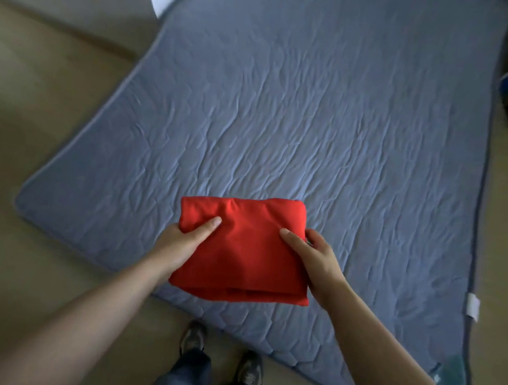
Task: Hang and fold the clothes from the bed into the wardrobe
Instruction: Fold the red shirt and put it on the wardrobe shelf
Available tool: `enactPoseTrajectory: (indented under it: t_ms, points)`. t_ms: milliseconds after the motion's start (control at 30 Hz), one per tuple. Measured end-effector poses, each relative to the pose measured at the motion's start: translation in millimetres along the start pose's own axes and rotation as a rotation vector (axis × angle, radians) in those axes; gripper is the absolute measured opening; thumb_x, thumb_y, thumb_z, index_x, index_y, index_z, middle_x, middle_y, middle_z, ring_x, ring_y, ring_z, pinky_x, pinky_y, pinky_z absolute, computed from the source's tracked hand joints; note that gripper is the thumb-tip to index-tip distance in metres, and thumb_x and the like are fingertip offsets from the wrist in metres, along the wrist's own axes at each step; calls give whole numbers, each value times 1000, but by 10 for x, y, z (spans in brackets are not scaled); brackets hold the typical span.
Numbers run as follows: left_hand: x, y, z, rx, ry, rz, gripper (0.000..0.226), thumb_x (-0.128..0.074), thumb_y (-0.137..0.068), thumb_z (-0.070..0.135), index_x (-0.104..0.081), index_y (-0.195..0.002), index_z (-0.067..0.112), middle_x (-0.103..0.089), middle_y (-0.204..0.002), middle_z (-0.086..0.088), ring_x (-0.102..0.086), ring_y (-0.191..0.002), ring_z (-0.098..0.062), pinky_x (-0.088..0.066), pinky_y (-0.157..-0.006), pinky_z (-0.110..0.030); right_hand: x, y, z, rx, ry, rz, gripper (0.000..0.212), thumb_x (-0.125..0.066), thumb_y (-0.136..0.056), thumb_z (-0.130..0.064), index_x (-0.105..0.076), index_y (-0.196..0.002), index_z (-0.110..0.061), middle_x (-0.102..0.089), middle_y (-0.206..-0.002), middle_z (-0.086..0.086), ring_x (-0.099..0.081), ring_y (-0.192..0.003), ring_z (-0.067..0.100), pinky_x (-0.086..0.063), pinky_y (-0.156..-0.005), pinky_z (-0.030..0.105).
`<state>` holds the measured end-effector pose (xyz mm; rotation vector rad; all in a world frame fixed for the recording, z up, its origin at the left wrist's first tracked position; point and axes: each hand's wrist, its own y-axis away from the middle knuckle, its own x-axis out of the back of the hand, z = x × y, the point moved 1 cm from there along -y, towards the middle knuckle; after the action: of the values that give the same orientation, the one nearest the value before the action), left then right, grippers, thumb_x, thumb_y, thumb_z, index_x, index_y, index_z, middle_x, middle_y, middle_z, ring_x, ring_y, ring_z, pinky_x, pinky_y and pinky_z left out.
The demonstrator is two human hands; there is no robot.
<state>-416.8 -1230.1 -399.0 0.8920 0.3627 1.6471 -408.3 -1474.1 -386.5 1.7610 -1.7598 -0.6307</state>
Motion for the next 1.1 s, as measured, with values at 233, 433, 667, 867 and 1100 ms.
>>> enactPoseTrajectory:
  t_ms: [233, 433, 667, 867, 1100]
  points:
    - [1014, 974, 1088, -142, 160, 193, 60, -63, -47, 80, -64, -71, 24, -63, -66, 17, -61, -65, -3, -46, -59, -21, -352, 861, -1548, 312, 127, -177, 44, -72, -79, -48, -62, -113, -20, -72, -104, 5, -69, -96, 18, -55, -89, 37]
    - [2097, 1491, 1670, -317, 374, 296, 43, -72, -61, 65, -65, -78, 26, -68, -67, 19, -64, -59, 6, -46, -50, -11, -1022, 1435, -2667, 540, 240, -306, 46, -73, -78, -47, -60, -116, -25, -72, -103, 3, -71, -90, 15, -57, -85, 36]
    - [3626, 1901, 1813, -368, 498, 350, 53, -70, -64, 64, -69, -93, 20, -75, -85, 3, -72, -78, -15, -55, -70, -26, -2457, 1960, -3546, 708, 274, -398, 49, -74, -79, -44, -58, -121, -25, -70, -109, 3, -70, -95, 17, -55, -90, 38]
    - [5165, 2110, 1876, -456, 508, 405, 68, -71, -54, 69, -68, -104, 22, -74, -96, -2, -71, -89, -24, -54, -89, -42, -3891, 2422, -4034, 808, 234, -444, 43, -71, -83, -40, -58, -120, -22, -68, -110, 2, -67, -96, 16, -54, -90, 36]
    - [6330, 2133, 1928, -532, 558, 444, 62, -71, -61, 63, -67, -110, 25, -73, -102, -2, -70, -92, -22, -52, -92, -41, -5015, 2741, -4602, 900, 267, -497, 52, -70, -84, -39, -54, -129, -19, -64, -117, 3, -64, -101, 17, -53, -92, 36]
